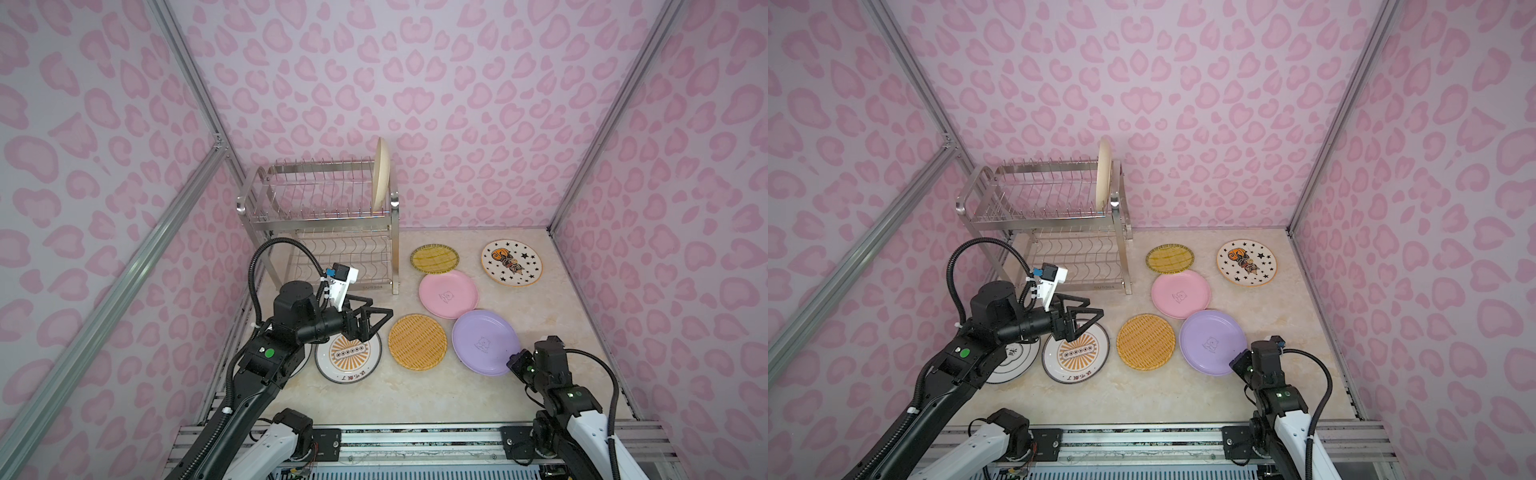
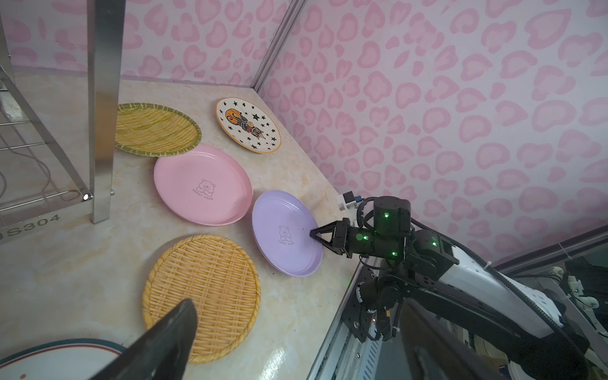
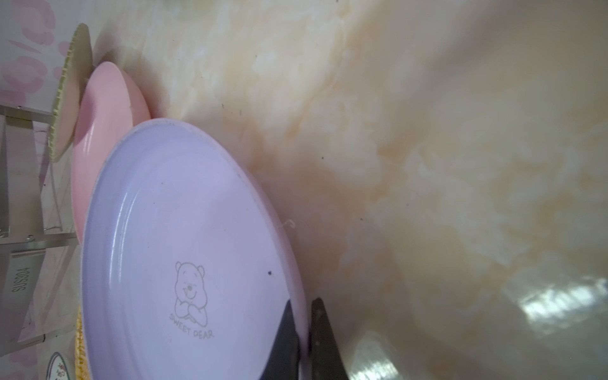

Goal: Load plates into a dish rack
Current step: Pick up the plate from the middle-right of the table, then place the plate on the dish rack.

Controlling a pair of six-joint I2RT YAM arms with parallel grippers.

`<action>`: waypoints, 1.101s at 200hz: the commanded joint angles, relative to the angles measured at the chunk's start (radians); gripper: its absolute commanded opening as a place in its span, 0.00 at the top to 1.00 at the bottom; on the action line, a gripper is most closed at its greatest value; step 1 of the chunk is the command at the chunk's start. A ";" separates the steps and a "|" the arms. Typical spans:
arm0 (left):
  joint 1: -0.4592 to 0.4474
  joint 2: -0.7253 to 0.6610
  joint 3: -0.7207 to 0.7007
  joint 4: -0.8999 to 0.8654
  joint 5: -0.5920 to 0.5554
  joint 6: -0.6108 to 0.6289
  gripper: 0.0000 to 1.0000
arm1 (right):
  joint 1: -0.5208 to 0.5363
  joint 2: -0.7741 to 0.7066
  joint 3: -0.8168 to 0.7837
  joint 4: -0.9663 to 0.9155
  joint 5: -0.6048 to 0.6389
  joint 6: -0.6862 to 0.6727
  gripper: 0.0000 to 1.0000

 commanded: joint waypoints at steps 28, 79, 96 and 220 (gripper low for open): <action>0.000 0.020 -0.005 0.055 0.029 -0.068 0.02 | 0.000 -0.132 0.126 -0.148 0.036 -0.063 1.00; -0.153 0.119 0.017 0.177 -0.040 -0.199 0.02 | 0.049 -0.020 0.332 -0.146 0.193 -0.204 1.00; -0.205 0.174 0.054 0.211 -0.109 -0.294 0.01 | 0.146 0.065 0.407 -0.116 0.350 -0.264 1.00; -0.430 0.482 0.243 0.336 -0.466 -0.833 0.10 | 0.678 0.334 0.406 0.518 1.083 -0.818 1.00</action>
